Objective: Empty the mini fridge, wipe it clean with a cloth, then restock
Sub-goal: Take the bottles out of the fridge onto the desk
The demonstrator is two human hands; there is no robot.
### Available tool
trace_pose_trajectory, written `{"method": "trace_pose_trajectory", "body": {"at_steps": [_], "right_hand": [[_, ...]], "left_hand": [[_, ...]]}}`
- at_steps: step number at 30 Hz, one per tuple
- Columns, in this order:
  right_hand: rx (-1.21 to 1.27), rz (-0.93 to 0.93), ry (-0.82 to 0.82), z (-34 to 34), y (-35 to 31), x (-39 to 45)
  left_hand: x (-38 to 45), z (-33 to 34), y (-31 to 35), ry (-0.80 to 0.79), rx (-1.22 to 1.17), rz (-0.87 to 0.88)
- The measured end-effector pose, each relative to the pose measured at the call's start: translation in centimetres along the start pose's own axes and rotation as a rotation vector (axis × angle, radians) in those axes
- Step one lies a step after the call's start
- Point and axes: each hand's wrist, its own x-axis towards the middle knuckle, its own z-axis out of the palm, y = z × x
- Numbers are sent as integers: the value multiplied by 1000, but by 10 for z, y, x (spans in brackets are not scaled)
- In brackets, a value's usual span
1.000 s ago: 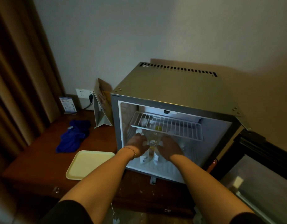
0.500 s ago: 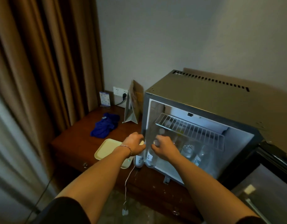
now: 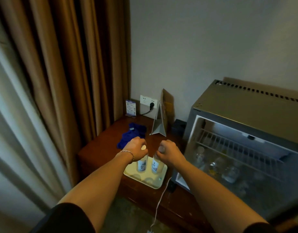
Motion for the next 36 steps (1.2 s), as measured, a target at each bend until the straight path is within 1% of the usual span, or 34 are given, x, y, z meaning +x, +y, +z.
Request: {"method": "trace_pose_trajectory", "body": {"at_steps": [7,14,23,31,36], "right_hand": [[-1,76,-20,35,-19,67],[-41,156,-63,67,-9,101],[-49,257,-99,89,4,122],[-57,292,-108,96,7,134],[-48,296,-115,97,6,136]], "left_hand": [[54,-11,-46,-32,19,53],[92,6,-77,-90,43,69],[128,33,-85,-201,67,138],[140,43,-94,-228,65,147],[139,45,-95,-239,109,171]]}}
